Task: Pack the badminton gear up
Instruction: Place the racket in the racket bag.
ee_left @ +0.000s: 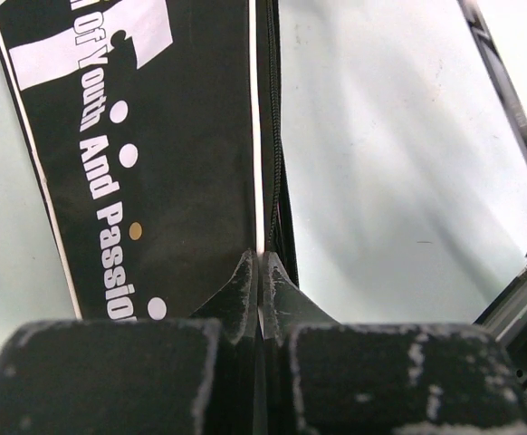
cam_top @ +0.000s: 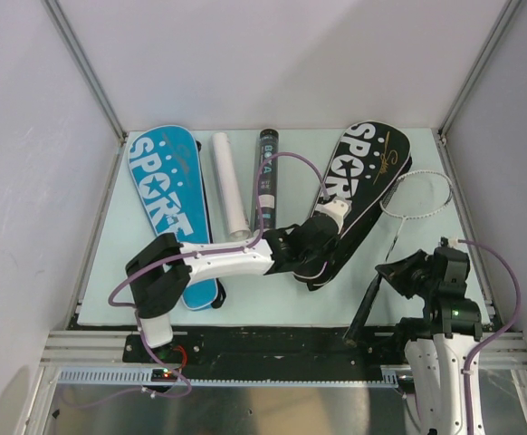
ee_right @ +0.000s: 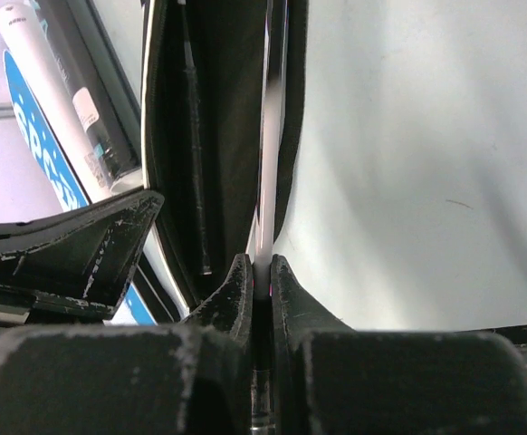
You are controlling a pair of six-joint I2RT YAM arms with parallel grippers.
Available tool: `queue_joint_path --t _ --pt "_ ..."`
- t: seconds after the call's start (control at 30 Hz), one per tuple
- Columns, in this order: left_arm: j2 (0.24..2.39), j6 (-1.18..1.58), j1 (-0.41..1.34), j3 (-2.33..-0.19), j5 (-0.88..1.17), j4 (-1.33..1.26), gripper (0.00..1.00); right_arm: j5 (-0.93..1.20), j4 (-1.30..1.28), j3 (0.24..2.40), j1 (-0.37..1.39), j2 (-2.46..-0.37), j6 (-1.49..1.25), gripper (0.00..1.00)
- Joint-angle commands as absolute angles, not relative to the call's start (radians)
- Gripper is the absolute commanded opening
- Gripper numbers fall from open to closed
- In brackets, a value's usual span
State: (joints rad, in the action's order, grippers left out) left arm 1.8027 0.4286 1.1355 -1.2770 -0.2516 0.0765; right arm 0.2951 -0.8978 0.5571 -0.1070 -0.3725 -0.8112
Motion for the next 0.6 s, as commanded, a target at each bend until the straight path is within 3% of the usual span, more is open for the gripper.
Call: queue_joint_path --t 0.0,0.27,0.57 --pt "1.723 0.443 1.131 -1.278 -0.221 -0.009 0.00 0.403 -0.809 0.560 -0.110 -0.390 -0.782 0.00" --pt "1.716 0.427 1.126 -1.263 -0.178 -0.054 0.00 0.595 -0.723 0.554 -0.110 -0.443 -0.749 0.00" --pt "1.698 0.417 1.118 -1.233 -0.129 -0.087 0.00 0.669 -0.614 0.492 -0.108 -0.558 -0.721 0.00"
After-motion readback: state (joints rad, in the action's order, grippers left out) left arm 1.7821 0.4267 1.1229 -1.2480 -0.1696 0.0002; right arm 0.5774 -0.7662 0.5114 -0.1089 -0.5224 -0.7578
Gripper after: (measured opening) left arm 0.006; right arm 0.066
